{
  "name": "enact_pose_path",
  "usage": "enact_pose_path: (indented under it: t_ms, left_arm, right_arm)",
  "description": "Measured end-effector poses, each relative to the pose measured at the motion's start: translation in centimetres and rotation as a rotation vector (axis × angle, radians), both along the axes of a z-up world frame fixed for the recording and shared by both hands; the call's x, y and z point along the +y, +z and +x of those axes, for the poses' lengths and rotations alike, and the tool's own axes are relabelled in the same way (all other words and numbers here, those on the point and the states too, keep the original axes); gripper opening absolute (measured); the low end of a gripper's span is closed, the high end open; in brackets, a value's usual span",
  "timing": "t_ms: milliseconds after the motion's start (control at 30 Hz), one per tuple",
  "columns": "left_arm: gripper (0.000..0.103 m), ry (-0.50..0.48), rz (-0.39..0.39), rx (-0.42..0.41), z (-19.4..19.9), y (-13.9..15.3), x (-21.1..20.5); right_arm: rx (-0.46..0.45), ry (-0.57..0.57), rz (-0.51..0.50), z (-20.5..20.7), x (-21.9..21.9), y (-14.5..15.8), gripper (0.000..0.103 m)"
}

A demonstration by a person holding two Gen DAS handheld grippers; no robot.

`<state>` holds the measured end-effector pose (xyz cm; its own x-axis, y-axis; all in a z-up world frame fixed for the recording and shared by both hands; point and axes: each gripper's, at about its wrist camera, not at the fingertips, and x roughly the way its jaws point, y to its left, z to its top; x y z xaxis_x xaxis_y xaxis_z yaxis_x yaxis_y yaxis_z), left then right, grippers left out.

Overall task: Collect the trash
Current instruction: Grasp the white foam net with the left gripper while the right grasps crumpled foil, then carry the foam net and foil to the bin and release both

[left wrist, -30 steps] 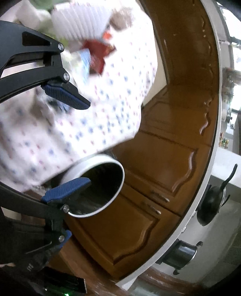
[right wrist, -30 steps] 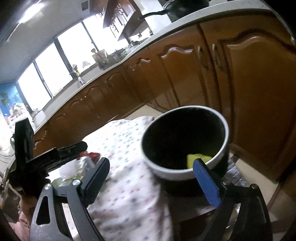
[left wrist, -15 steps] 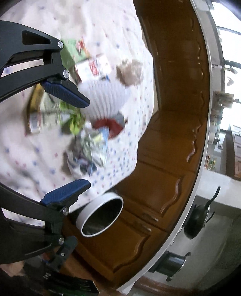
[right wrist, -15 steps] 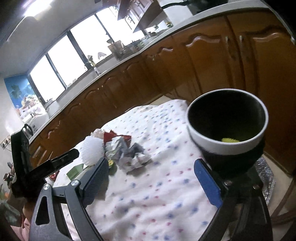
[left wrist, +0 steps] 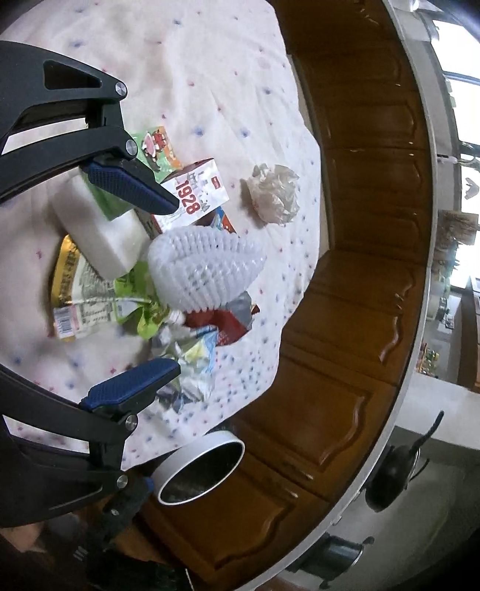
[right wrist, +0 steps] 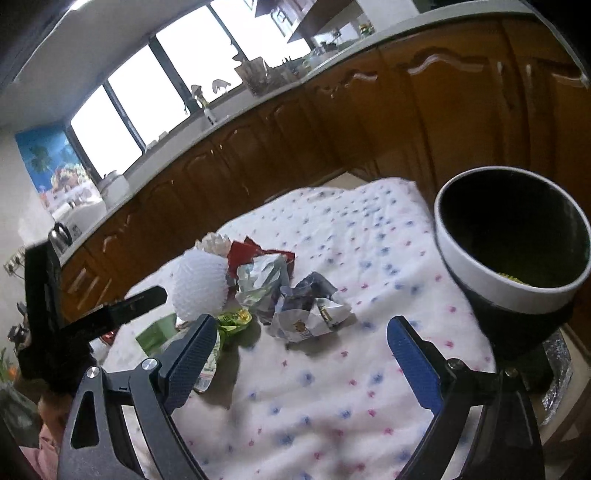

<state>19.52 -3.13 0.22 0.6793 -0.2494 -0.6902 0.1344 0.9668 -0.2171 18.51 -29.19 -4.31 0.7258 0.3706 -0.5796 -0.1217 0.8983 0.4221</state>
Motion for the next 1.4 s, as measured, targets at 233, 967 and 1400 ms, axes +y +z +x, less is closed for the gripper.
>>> enact_pose_path:
  t_ms: [233,967,1400]
  left_arm:
    - [0.081,-0.007,0.047,0.037,2.6,-1.3,-0.7]
    - [0.010,-0.095,-0.008,-0.045,-1.0,1.9,-1.5]
    - [0.010,-0.089,-0.018,-0.043,-2.4,2.2,-0.7]
  right_arm:
    - [0.082,0.022,-0.023,3.6,1.4,-2.7,0.094]
    - [0.064,0.004,0.003,0.7,-0.9,-1.8,0.009]
    - [0.125,0.032,-0.178,2.8,3.5,-4.8,0.041]
